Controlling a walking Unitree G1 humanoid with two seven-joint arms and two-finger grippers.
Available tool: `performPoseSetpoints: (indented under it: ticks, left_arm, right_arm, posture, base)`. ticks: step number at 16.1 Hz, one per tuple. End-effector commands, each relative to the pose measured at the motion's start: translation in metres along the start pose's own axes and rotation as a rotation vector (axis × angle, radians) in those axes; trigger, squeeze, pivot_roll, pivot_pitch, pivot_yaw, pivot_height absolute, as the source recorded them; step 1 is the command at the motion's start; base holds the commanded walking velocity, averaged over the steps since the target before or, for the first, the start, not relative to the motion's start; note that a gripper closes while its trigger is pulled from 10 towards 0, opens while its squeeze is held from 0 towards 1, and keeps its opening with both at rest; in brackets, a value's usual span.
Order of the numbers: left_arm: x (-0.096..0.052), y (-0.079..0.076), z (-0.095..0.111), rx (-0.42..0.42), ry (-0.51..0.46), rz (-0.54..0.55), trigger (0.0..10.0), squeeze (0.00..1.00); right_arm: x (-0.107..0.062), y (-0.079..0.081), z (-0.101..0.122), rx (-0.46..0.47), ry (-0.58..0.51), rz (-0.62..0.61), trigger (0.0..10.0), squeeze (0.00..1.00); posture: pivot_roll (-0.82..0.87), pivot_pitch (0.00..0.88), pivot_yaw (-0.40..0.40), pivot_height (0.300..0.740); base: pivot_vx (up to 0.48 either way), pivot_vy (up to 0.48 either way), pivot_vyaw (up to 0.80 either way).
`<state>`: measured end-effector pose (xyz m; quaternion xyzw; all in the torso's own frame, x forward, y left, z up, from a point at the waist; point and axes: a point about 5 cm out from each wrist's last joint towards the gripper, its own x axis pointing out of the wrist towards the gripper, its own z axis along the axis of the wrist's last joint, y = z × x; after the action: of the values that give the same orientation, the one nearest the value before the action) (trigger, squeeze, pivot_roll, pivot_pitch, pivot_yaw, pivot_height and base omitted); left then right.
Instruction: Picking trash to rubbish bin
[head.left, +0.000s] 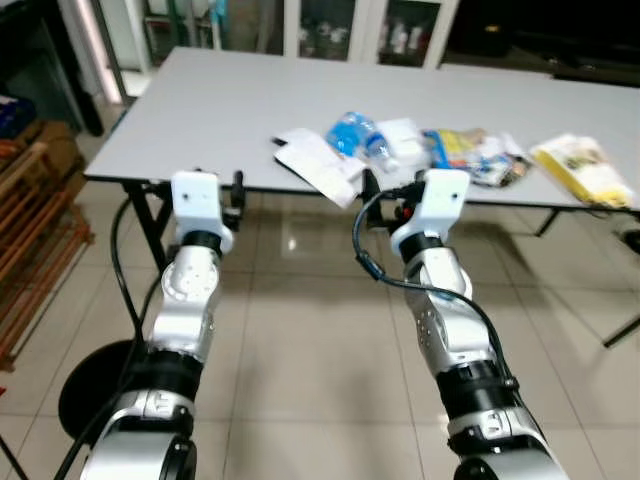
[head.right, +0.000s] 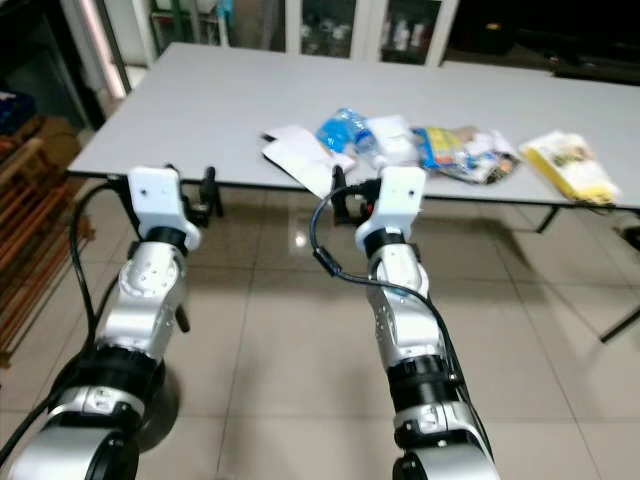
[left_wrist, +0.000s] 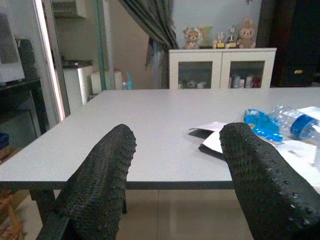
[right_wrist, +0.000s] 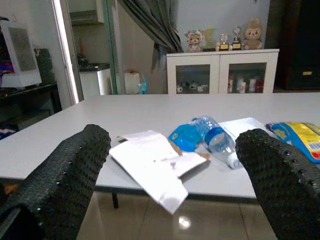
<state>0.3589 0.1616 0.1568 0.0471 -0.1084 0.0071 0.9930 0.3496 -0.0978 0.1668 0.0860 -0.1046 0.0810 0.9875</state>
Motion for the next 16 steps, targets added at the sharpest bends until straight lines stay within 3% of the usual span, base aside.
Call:
performPoseSetpoints:
  ticks: [1,16]
  left_arm:
    - [0.001,-0.0138,0.0022,-0.009,-0.005,-0.042,10.0,0.0]
    - [-0.0009,-0.015,0.0013,-0.001,0.0,-0.059,10.0,0.0]
  right_arm:
    - [0.0,-0.0142,0.0025,0.0,-0.002,-0.041,10.0,0.0]
    - [-0.0019,-0.0123,-0.0004,0.006,-0.003,-0.044,10.0,0.0]
  posture:
    - [0.01,0.02,-0.061,0.74]
    - [0.01,0.019,-0.051,0.74]
  base:
    - [0.454,0.0,-0.8]
    - [0.457,0.0,-0.05]
